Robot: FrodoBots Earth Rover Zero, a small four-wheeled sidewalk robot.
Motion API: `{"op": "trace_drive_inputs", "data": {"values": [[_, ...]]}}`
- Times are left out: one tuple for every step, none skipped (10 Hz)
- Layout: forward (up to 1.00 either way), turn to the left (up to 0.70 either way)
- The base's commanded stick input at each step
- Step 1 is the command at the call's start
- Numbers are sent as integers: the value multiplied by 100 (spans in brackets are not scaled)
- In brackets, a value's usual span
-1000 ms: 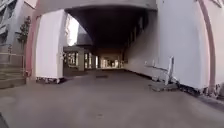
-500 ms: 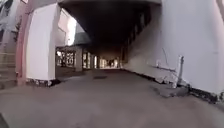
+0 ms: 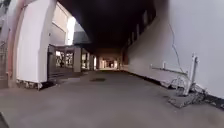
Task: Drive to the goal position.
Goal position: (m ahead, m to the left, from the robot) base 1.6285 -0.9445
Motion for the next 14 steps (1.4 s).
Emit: {"op": "trace_drive_inputs", "data": {"values": [[85,0],[85,0],[85,0],[85,0],[85,0],[85,0],[85,0],[85,0],[85,0],[85,0],[85,0],[85,0],[85,0],[85,0]]}}
